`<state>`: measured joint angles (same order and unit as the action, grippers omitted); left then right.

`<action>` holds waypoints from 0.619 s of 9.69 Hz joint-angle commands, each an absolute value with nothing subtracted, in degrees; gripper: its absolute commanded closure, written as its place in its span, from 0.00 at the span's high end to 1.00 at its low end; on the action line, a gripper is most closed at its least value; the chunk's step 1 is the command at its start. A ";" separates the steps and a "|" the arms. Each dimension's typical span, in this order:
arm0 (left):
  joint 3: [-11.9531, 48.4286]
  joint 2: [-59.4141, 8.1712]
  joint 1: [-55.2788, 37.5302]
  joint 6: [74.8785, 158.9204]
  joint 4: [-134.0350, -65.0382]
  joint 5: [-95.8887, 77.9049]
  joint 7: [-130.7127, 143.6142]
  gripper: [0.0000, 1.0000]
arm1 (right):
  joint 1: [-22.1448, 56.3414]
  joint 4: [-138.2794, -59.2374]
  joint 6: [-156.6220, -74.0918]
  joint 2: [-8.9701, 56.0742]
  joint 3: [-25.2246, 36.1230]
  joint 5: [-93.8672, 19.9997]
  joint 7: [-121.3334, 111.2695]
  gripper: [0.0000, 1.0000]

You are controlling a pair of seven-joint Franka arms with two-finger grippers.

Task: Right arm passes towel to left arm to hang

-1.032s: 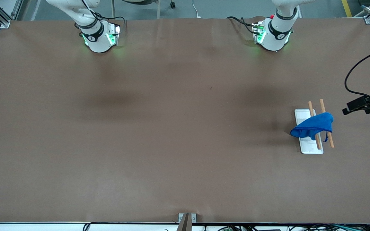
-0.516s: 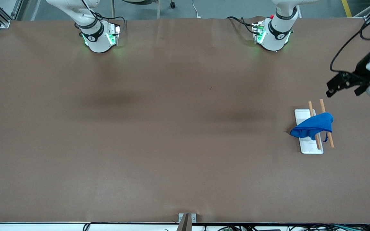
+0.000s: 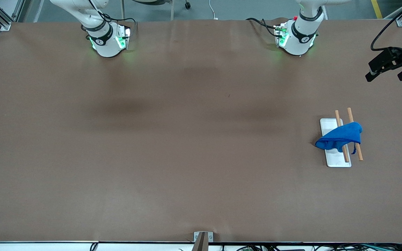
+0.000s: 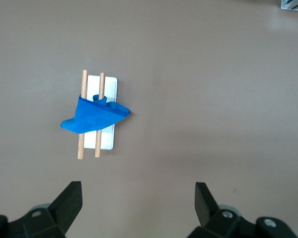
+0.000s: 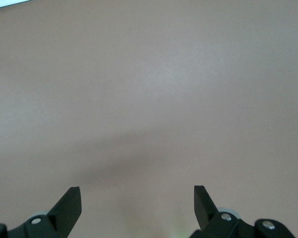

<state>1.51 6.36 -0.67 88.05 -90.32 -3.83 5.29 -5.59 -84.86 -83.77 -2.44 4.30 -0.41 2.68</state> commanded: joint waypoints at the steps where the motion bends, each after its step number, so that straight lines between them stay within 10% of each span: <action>1: 1.84 5.54 -1.06 84.99 -90.61 -3.61 5.18 1.00 | -6.15 -84.20 -83.06 -2.20 3.78 0.53 2.72 1.00; 6: 2.73 5.10 -0.79 85.95 -91.14 -3.34 5.45 1.00 | -6.24 -84.20 -83.06 -2.20 3.78 0.44 2.72 1.00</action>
